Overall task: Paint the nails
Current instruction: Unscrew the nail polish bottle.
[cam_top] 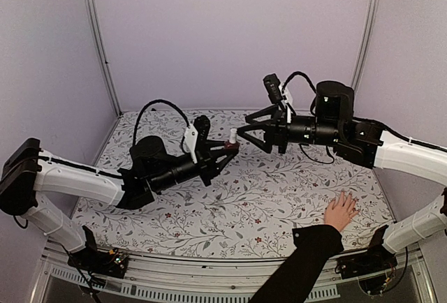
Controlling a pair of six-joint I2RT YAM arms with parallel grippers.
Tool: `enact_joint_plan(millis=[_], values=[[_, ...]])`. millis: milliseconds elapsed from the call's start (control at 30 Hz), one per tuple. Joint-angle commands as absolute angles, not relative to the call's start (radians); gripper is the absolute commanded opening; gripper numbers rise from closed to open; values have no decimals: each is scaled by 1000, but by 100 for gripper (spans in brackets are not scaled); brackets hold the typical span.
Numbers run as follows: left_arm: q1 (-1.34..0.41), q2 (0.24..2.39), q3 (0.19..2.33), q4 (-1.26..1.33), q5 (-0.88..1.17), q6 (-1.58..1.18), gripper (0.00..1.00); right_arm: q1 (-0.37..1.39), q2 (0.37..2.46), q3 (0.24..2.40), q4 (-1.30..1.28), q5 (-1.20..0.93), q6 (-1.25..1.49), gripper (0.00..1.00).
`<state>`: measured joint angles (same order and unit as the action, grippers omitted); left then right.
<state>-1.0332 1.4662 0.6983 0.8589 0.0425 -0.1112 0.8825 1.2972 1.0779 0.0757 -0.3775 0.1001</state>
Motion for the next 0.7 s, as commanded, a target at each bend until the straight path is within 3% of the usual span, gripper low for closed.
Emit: enact_joint_plan(millis=[0, 200, 667], values=[[-1068, 1512, 748, 905, -51, -130, 0, 887, 1341, 1095, 129, -332, 190, 60], [-1084, 1552, 786, 900, -88, -124, 0, 898, 1359, 1103, 130, -282, 211, 52], [-1103, 1575, 822, 876, -133, -103, 0, 911, 1397, 1124, 104, -250, 209, 16]])
